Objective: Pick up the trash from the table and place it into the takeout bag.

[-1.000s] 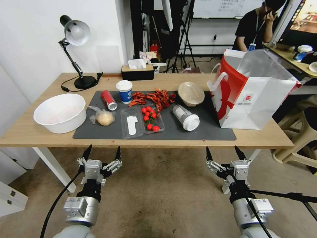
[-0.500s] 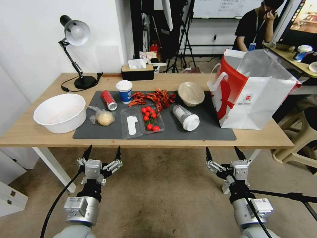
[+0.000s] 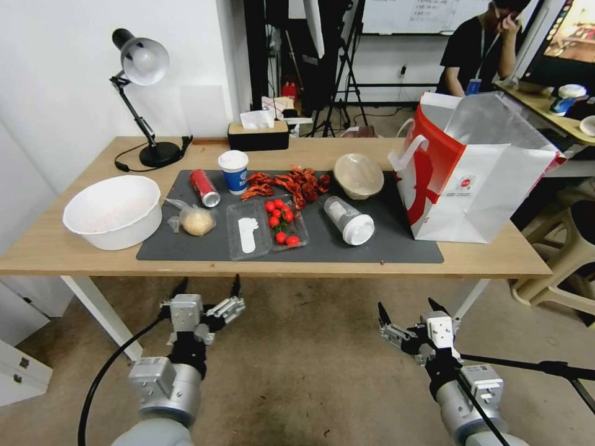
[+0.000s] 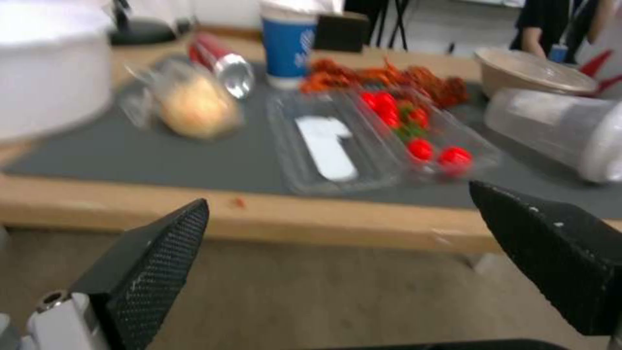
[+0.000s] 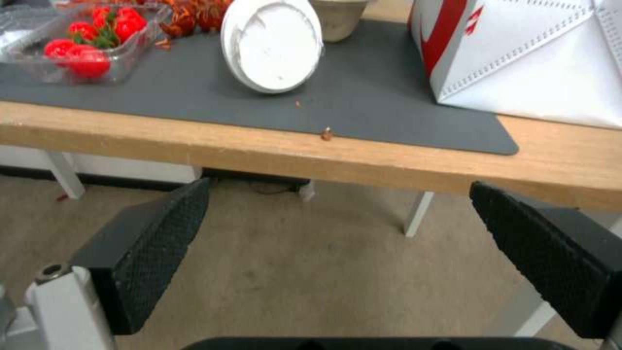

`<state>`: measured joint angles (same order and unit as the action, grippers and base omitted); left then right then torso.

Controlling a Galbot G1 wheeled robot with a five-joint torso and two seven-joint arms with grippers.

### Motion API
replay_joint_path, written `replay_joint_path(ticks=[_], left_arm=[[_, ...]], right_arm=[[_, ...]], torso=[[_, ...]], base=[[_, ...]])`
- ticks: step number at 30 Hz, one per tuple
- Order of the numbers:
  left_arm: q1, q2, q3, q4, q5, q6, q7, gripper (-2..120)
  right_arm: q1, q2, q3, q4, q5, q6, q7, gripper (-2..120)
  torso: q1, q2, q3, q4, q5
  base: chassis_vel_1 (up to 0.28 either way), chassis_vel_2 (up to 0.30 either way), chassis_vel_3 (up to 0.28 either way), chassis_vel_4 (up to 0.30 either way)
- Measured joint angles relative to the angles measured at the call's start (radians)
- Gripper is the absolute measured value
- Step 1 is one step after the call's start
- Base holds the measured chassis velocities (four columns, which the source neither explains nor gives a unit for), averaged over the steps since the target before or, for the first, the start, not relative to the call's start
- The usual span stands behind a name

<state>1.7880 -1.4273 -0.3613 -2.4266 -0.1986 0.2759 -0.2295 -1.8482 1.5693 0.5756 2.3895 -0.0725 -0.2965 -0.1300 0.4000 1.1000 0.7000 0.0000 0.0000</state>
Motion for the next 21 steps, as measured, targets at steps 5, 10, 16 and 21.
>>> replay_joint_path(ticks=[5,10,16,21], left_arm=[[0.004,0.021,0.037,-0.023,-0.035,0.039,-0.045,100],[0.006,0.023,0.036,-0.020,-0.031,0.030,-0.042,100],[0.002,0.023,0.031,-0.009,-0.028,0.019,-0.041,100],[-0.010,0.034,0.024,0.010,-0.016,0.007,-0.033,100]], right_arm=[[-0.003,0.003,0.004,0.004,0.002,0.031,-0.003,100],[-0.002,0.002,0.006,0.004,0.003,0.037,-0.006,100],[0.008,-0.002,0.008,-0.005,0.011,0.050,-0.012,100],[0.034,-0.009,0.023,-0.027,0.039,0.110,-0.041,100]], torso=[[0.000,0.000,0.000,0.0001,0.0000],[0.000,0.000,0.000,0.0000,0.0000],[0.000,0.000,0.000,0.0000,0.0000],[0.000,0.000,0.000,0.0000,0.0000]], base=[[0.000,0.000,0.000,0.000],[0.000,0.000,0.000,0.000],[0.000,0.000,0.000,0.000],[0.000,0.000,0.000,0.000]])
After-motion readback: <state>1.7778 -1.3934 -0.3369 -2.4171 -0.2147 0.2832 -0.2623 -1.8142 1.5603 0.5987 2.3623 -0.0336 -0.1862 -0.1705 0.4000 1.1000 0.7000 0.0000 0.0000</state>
